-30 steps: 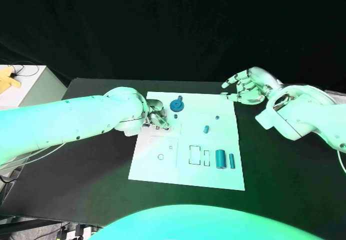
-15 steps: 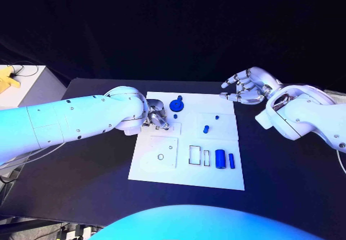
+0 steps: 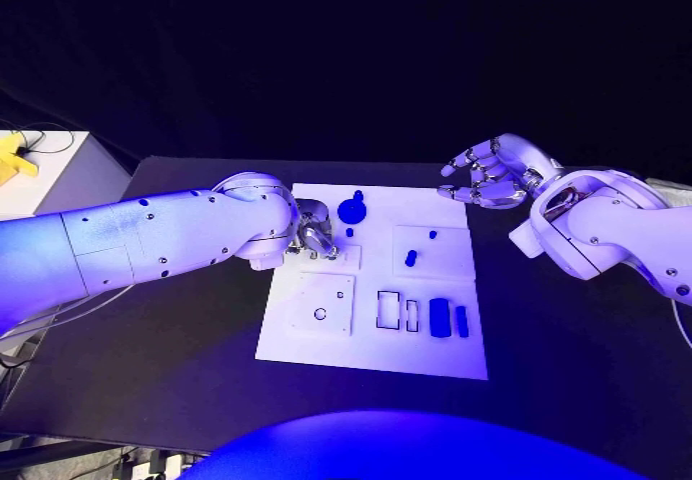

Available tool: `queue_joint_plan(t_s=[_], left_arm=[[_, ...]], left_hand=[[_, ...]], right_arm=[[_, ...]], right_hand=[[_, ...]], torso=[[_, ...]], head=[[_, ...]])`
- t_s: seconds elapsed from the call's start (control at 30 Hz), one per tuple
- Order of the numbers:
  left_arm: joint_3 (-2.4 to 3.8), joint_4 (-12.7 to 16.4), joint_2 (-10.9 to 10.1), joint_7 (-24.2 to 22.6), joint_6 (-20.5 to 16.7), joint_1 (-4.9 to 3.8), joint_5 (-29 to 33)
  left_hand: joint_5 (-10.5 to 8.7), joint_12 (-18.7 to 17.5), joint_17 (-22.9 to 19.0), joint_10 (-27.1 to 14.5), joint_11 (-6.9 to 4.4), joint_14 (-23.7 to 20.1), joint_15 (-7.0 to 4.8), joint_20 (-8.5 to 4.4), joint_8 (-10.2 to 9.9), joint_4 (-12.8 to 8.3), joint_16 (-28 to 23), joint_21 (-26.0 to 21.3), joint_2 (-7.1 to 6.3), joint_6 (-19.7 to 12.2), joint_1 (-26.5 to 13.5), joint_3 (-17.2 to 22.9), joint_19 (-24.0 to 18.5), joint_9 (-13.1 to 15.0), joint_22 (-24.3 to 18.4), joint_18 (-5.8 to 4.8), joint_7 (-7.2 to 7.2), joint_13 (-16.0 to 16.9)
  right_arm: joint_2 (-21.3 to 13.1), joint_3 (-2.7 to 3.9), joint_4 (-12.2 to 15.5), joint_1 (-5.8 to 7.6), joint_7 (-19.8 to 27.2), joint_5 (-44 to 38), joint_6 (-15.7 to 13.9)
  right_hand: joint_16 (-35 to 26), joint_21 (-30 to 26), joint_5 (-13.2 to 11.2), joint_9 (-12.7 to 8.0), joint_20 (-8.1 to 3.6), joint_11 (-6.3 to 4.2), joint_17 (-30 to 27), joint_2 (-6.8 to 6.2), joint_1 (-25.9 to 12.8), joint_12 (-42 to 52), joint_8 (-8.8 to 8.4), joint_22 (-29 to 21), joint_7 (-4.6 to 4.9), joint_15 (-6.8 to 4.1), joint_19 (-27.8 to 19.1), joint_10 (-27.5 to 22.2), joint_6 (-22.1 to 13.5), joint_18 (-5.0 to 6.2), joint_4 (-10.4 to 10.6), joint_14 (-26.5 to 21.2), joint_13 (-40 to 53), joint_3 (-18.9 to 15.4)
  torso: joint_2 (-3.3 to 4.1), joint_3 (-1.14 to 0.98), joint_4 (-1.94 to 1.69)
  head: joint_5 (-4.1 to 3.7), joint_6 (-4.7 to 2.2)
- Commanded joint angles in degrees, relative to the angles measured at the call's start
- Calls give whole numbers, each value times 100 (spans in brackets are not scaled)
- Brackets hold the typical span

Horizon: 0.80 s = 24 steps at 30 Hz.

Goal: Assemble the parts on the task board

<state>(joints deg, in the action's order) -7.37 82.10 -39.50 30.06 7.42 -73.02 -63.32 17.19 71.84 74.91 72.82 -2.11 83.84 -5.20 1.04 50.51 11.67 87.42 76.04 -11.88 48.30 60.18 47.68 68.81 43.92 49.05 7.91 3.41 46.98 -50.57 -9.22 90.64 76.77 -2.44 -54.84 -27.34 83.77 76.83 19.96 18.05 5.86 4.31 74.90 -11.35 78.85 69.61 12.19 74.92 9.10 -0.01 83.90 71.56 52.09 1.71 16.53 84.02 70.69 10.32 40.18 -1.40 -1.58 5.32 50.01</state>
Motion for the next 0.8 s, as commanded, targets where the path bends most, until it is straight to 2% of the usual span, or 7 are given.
queue_joint_plan(t_s=[0.03, 0.23, 0.5, 0.6, 0.63, 0.8], left_arm=[[-8, 0, 41, -39, 1, 15, -7], [-8, -3, 42, -40, -24, 15, 4], [-8, 36, -8, -44, -4, 15, 12], [-7, 63, -42, -46, 2, 15, 11], [-7, 77, -57, -46, 3, 15, 9], [1, 128, -105, -46, 3, 15, 0]], left_hand=[[-7, -40, 743, 11, -30, 430, -34, -9, -29, -983, 1, 12, 51, 159, 3, 991, 27, -9, -5, -47, -173, -3], [-51, -38, 759, 39, -33, 434, -32, -6, -42, -918, 5, 2, 44, 176, -61, 886, 27, -3, -5, -48, -181, 20], [-68, -49, 764, 61, -67, 434, -54, -19, -102, -703, 4, -46, -172, 202, -234, 314, 32, 10, -29, -48, -241, 52], [-81, -46, 770, 54, -85, 435, -70, -32, -160, -448, 3, -77, -233, 293, -315, -263, 44, -11, -48, -51, -267, 86], [-87, -49, 771, 46, -86, 436, -73, -38, -197, -318, 2, -91, -233, 325, -299, -596, 53, -20, -53, -51, -266, 99], [-90, -49, 784, 45, -83, 439, -71, -41, -237, -145, 5, -103, -234, 356, -256, -965, 65, -25, -56, -51, -260, 124]], right_arm=[[-2, 1, 14, -3, 35, -55, 71], [-5, 1, 18, -3, 37, -55, 70], [-12, 1, 23, -3, 41, -55, 67], [-15, 1, 23, -4, 43, -55, 66], [-16, 0, 22, -4, 44, -55, 65], [-16, 0, 20, -9, 49, -55, 63]], right_hand=[[-24, -24, 14, -6, -1, 1, 765, 12, -53, -15, 20, 1135, 1, 2, 198, -27, -56, 82, 5, 324, -5, 20], [-24, -24, 14, -6, -1, 1, 765, 12, -53, -15, 20, 1135, 1, 2, 198, -27, -56, 82, 5, 324, -5, 20], [-30, -41, 15, -6, -2, 1, 759, 10, -57, -21, 24, 1130, 1, 2, 193, -33, -59, 85, 5, 322, -12, 24], [-30, -41, 15, -6, -2, 1, 759, 10, -57, -21, 24, 1130, 1, 2, 193, -33, -59, 85, 5, 322, -12, 24], [-30, -41, 15, -6, -2, 1, 759, 10, -57, -21, 24, 1130, 1, 2, 193, -33, -59, 85, 5, 322, -12, 24], [-29, -53, 14, -7, -1, 2, 760, 6, -62, -26, 26, 1127, 2, 2, 190, -38, -64, 87, 5, 322, -18, 26]], torso=[[0, 2, -3], [-4, -1, -3], [-6, 1, -3], [-7, 2, -2], [-10, 2, -1], [-12, 2, 3]], head=[[-8, -1], [-12, -1], [-19, -1], [-22, -1], [-20, -1], [-23, -1]])
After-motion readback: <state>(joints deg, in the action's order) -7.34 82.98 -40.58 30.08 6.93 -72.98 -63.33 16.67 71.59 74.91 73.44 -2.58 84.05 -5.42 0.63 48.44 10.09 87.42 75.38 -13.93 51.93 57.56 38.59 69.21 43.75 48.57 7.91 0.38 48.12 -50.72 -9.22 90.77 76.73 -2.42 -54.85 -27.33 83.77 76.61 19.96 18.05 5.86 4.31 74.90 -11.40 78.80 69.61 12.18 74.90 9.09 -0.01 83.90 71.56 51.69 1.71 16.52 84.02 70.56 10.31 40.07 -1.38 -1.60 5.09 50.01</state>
